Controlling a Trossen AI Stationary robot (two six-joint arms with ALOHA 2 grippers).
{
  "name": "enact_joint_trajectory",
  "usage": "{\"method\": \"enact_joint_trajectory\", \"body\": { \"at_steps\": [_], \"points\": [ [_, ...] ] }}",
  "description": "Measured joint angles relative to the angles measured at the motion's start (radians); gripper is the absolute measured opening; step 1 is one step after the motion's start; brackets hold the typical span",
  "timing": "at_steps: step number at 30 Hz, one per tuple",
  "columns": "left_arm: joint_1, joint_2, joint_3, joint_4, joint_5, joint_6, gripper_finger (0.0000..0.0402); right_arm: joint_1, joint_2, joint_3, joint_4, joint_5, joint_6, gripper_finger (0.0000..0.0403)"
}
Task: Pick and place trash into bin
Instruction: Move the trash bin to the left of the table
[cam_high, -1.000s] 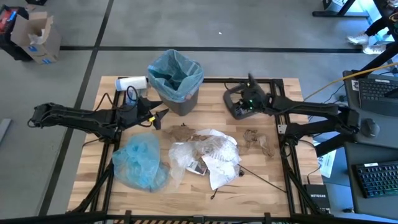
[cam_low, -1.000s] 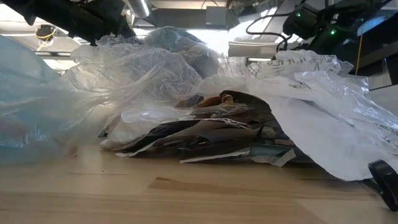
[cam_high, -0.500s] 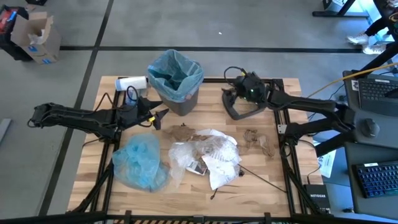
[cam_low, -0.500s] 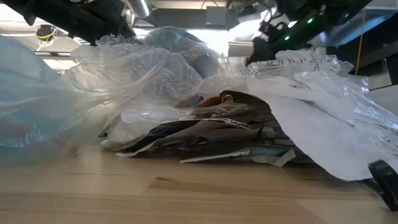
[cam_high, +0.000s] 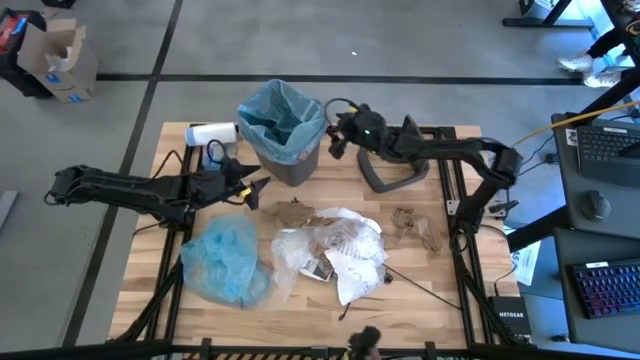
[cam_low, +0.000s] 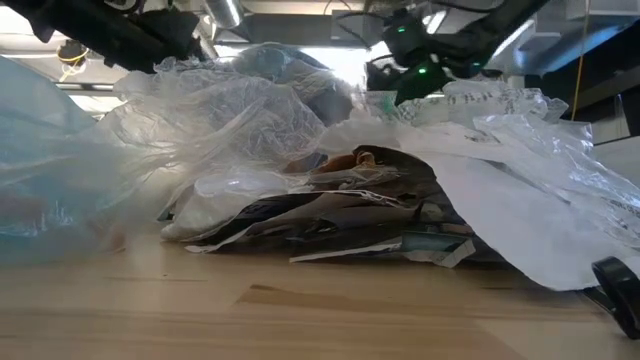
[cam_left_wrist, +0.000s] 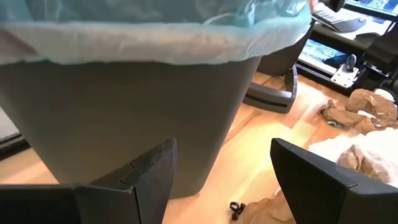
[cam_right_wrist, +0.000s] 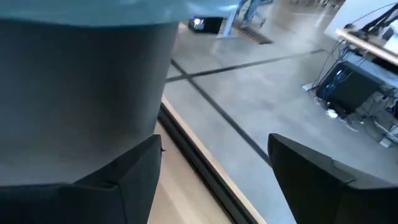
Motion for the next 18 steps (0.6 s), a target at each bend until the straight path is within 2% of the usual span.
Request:
{"method": "enact_joint_trajectory", "body": {
  "at_steps": [5,9,14,18],
  "points": [
    [-0.004,-0.003,0.0,-0.011,0.0,-0.022,0.0253,0.011,0.023,0.111,-0.171,-0.157,-0.051,0.0284],
    [-0.02,-0.028,0.0,-0.056,0.0,-0.071,0.0253,0.057,0.019,0.124,-0.194,-0.247,-0.041,0.0284],
    [-0.059,-0.106,0.0,-0.147,0.021,-0.171,0.0253,0.142,0.019,0.129,-0.174,-0.257,-0.056,0.0284],
    [-0.088,-0.179,0.0,-0.221,0.101,-0.202,0.0253,0.183,-0.024,0.126,-0.296,-0.25,-0.065,0.0284]
  ]
}}
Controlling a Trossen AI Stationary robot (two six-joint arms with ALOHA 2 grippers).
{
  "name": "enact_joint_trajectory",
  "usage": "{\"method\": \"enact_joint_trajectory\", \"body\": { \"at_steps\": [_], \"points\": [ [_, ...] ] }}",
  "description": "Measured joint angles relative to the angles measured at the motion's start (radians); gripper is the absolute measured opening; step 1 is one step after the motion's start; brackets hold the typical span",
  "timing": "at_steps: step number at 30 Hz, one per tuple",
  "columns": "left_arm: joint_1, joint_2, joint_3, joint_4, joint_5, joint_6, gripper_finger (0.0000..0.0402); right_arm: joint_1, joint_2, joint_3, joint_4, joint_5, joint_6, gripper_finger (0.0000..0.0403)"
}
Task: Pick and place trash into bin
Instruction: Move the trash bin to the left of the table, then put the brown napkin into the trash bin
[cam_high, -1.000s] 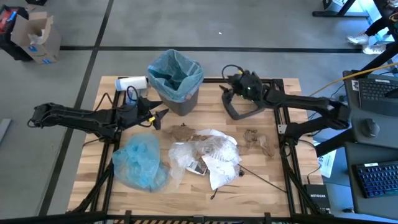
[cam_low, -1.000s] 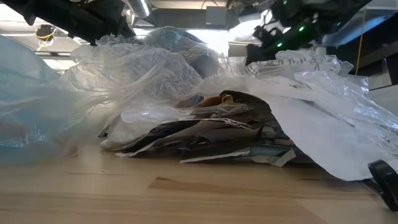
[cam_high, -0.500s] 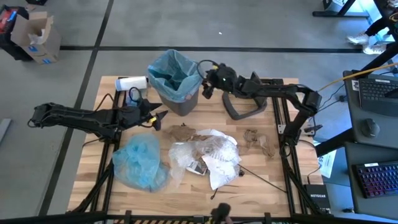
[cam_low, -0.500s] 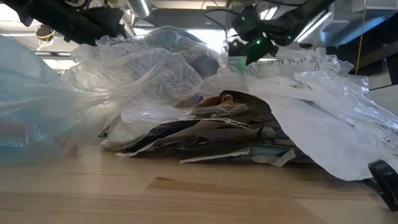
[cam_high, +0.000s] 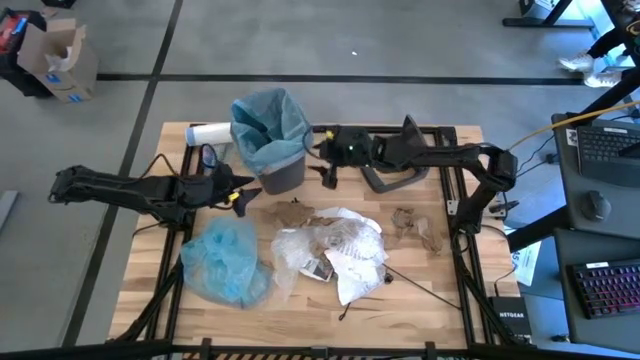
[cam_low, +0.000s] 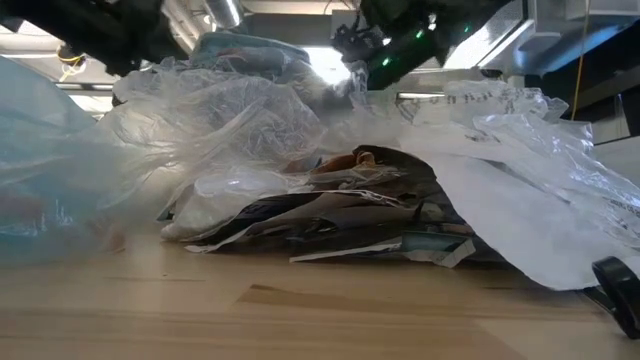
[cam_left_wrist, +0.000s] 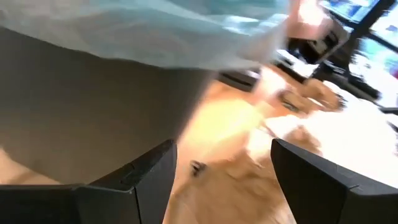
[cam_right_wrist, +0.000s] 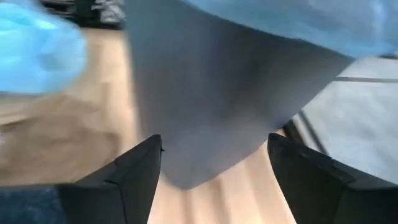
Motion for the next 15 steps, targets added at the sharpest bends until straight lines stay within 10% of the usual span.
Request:
{"method": "enact_joint_trajectory", "body": {
  "at_steps": [15],
  "points": [
    [-0.026,0.047,0.0,-0.007,0.063,0.018,0.0253,0.153,-0.461,-0.098,-0.959,-0.03,0.312,0.0284]
  ]
}}
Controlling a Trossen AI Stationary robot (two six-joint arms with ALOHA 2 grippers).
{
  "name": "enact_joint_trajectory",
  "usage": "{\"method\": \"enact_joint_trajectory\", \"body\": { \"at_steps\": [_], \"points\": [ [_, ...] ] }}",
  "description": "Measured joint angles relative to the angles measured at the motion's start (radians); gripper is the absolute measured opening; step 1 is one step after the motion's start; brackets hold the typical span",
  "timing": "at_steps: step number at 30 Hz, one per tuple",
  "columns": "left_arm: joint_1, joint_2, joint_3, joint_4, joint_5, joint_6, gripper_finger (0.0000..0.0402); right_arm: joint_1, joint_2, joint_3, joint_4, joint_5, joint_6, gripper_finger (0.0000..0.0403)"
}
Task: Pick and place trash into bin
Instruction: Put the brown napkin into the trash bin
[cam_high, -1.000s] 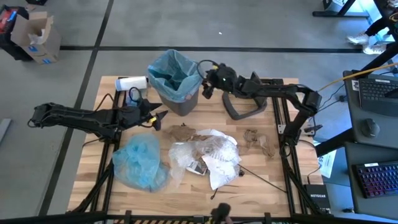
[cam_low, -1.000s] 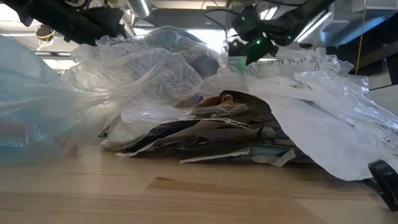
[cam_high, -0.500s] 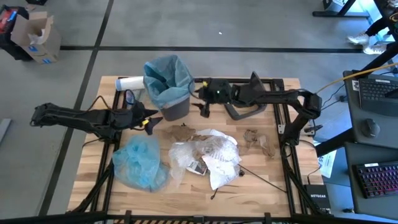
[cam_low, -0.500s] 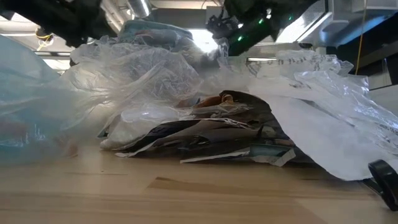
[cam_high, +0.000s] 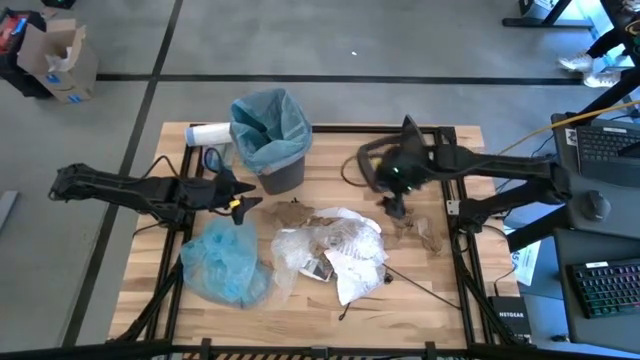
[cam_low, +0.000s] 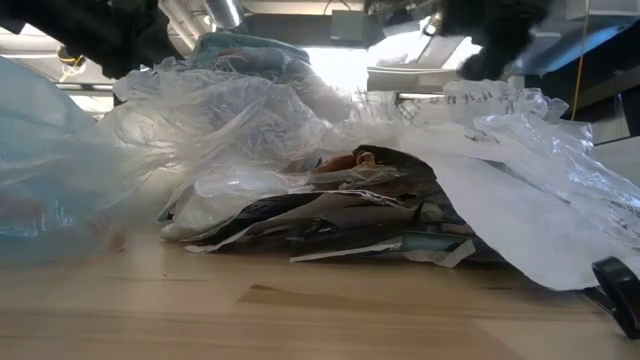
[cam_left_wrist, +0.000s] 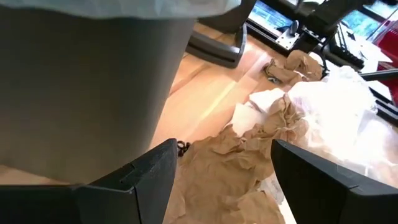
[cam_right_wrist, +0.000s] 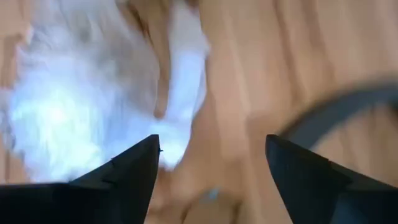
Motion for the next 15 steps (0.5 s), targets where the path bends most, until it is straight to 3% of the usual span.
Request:
{"method": "enact_joint_trajectory", "body": {
  "at_steps": [4,8,15],
  "points": [
    [0.0,0.029,0.0,-0.001,0.005,-0.043,0.0253,0.053,-0.085,-0.139,-0.056,0.063,0.278,0.0284],
    [0.0,0.049,0.0,-0.001,0.006,-0.1,0.0253,0.092,-0.103,-0.26,-0.084,0.056,0.526,0.0284],
    [0.004,0.054,0.0,0.0,0.006,-0.155,0.0253,0.117,-0.099,-0.399,-0.014,0.029,0.629,0.0284]
  ]
}}
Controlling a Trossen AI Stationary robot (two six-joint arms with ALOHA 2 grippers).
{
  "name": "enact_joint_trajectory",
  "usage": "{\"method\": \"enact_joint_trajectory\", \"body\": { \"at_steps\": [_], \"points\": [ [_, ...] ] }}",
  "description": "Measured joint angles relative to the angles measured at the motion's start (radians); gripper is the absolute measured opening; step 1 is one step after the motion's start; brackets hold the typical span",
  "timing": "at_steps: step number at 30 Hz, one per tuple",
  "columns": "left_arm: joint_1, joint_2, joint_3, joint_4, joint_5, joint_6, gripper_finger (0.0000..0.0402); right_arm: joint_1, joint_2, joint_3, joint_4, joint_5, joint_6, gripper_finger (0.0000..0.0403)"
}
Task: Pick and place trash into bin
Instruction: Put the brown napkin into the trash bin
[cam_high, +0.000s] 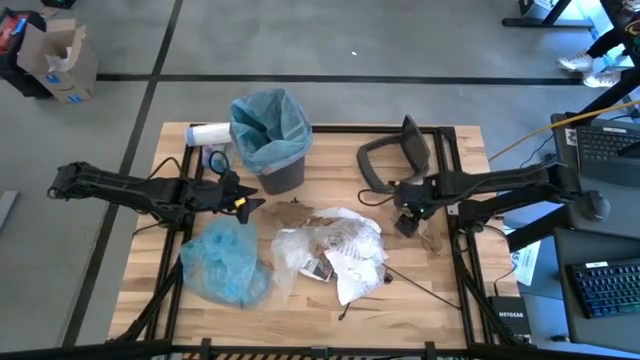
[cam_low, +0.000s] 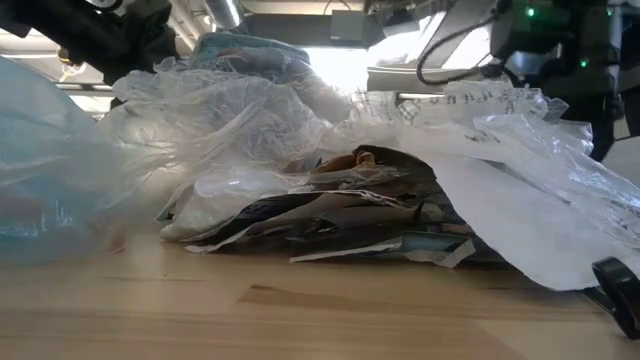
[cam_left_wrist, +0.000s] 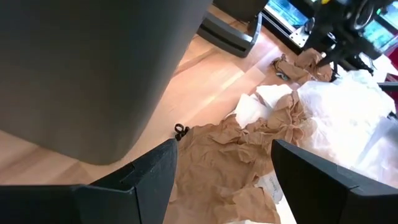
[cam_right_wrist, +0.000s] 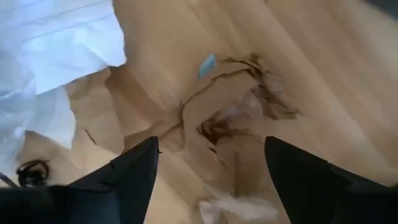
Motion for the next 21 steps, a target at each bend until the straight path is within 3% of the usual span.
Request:
{"method": "enact_joint_trajectory", "body": {
  "at_steps": [8,11,14,19,21],
  "points": [
    [0.0,0.003,0.0,0.0,-0.001,0.041,0.0253,0.0,0.036,-0.16,0.188,0.018,0.094,0.0282],
    [0.0,0.004,0.0,0.005,0.0,0.045,0.0253,0.0,0.052,-0.198,0.261,0.068,0.125,0.026],
    [-0.002,0.004,0.0,0.012,0.0,0.046,0.0253,-0.001,0.052,-0.213,0.266,0.068,0.132,0.0203],
    [-0.002,0.003,0.0,0.023,0.001,0.102,0.0253,0.0,0.049,-0.155,0.152,0.02,0.103,0.004],
    [-0.002,0.0,0.0,0.024,0.003,0.122,0.0253,0.0,0.042,-0.096,0.081,0.009,0.075,0.0015]
  ]
}}
